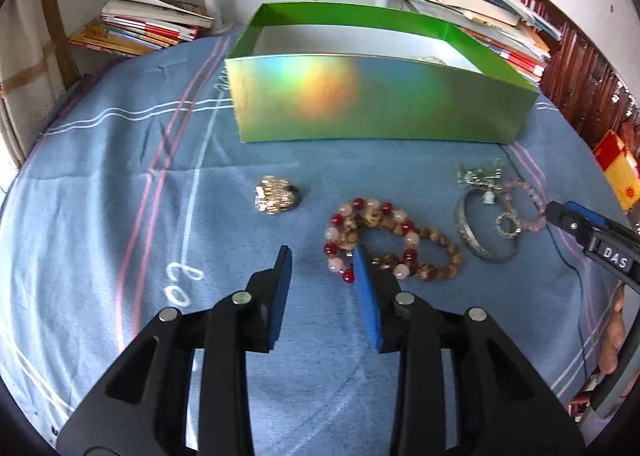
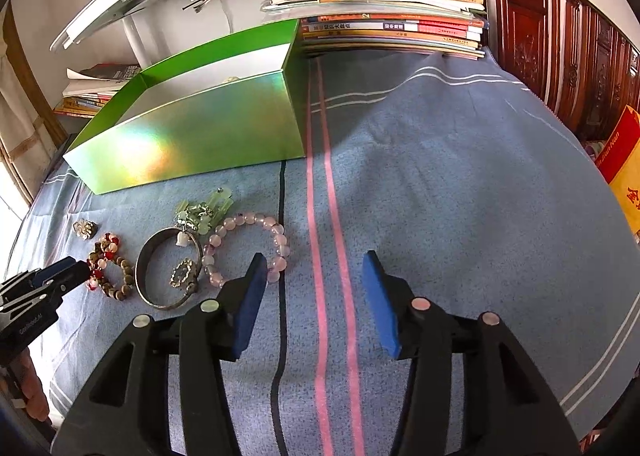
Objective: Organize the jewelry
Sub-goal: 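Grasp the red-and-white bead bracelet with the left tool while the right tool grasps the pink bead bracelet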
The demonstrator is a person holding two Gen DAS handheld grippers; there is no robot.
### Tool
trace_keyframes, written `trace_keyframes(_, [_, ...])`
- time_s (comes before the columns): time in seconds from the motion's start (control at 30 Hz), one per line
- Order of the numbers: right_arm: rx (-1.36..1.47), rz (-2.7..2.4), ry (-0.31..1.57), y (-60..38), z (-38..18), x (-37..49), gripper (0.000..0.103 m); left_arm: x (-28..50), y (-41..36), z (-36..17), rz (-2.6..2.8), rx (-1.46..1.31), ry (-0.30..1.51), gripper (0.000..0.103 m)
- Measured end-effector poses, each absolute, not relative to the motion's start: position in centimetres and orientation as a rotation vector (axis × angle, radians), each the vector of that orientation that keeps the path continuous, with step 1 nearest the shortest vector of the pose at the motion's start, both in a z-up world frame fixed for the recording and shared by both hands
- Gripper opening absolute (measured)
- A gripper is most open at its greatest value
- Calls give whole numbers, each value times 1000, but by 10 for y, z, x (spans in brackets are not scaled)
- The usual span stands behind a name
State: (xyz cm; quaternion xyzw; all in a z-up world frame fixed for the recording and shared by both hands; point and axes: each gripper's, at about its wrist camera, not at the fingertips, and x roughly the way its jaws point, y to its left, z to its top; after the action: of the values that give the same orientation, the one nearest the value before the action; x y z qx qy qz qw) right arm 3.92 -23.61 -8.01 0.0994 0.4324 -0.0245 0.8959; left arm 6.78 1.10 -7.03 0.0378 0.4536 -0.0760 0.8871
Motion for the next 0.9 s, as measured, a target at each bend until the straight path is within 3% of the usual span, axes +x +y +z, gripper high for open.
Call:
trace_keyframes(0.57, [161,-73,881,-232,-80,38,54,66,31,-68,-46,109,962,37])
trace_keyframes(0.9, [84,-73,872,-217,-79,43,54,63,25,-69,-46,119,951,49])
